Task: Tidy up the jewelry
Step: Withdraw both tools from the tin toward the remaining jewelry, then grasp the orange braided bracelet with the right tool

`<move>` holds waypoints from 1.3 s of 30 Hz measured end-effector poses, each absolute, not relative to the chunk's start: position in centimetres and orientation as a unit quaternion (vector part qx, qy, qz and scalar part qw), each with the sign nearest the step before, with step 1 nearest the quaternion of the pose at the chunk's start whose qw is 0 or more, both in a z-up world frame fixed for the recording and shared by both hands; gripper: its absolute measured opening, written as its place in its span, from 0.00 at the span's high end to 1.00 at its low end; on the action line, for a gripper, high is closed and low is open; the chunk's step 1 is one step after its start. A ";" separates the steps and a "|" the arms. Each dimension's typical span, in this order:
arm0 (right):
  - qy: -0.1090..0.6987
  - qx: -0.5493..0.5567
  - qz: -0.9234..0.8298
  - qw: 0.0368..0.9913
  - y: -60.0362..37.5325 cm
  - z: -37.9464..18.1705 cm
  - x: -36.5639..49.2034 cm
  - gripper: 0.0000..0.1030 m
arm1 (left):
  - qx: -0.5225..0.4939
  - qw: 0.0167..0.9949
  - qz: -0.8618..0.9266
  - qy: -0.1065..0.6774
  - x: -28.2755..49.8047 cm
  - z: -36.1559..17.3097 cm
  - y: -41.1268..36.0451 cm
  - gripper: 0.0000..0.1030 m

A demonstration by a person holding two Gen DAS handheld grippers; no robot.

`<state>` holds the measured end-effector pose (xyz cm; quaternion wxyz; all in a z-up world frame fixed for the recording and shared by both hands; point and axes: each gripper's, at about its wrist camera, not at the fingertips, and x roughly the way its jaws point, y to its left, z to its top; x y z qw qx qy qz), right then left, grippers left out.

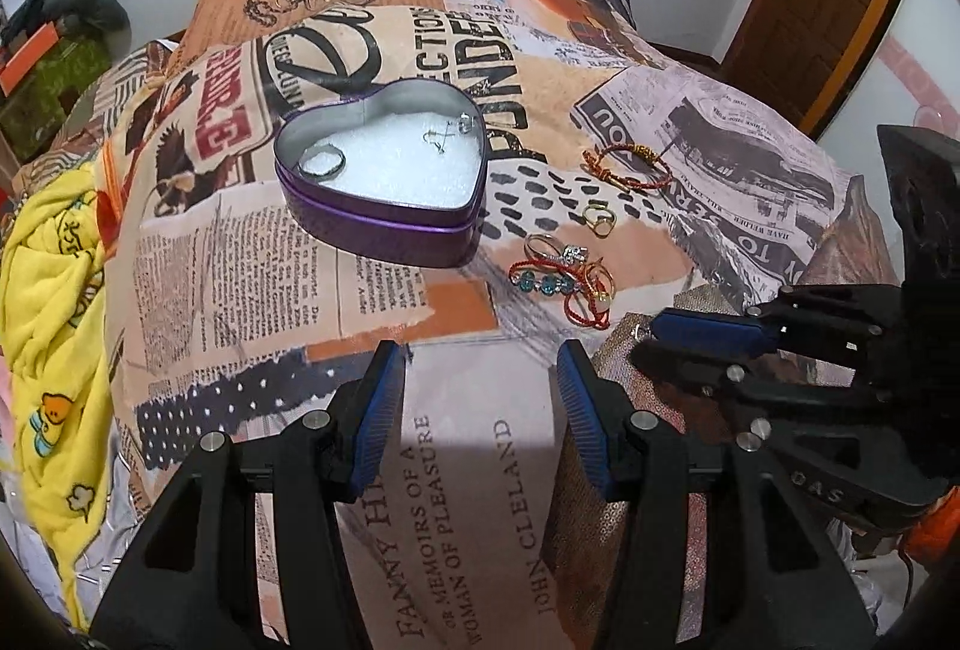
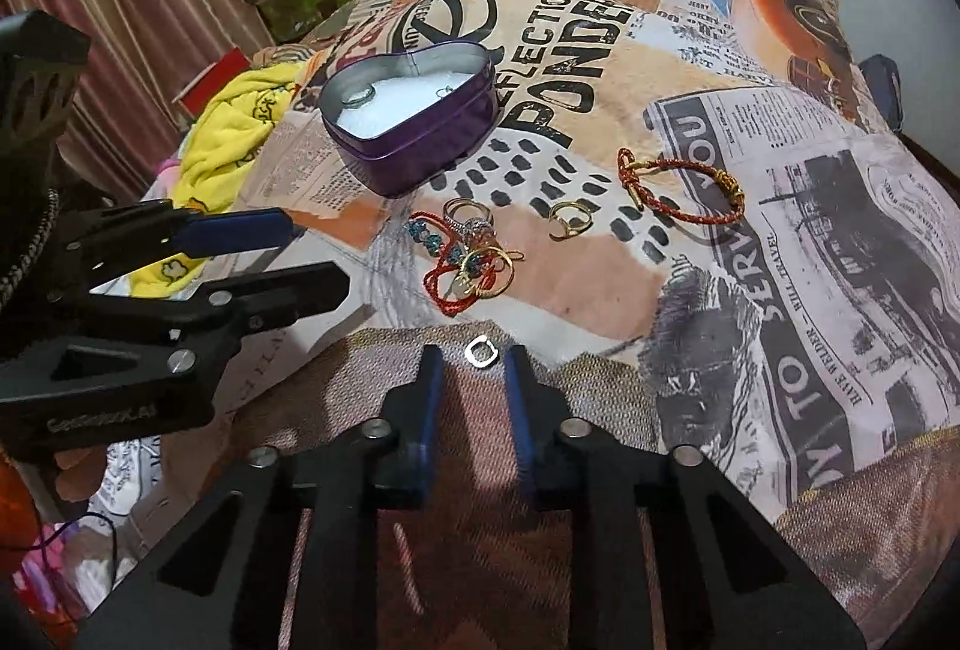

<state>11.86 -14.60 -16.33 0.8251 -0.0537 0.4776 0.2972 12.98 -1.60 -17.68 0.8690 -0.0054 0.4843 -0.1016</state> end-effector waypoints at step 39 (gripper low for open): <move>0.481 -0.057 0.187 0.855 -19.5 -14.6 19.8 0.52 | -0.007 0.874 -0.099 0.477 15.4 -18.2 -2.2 0.73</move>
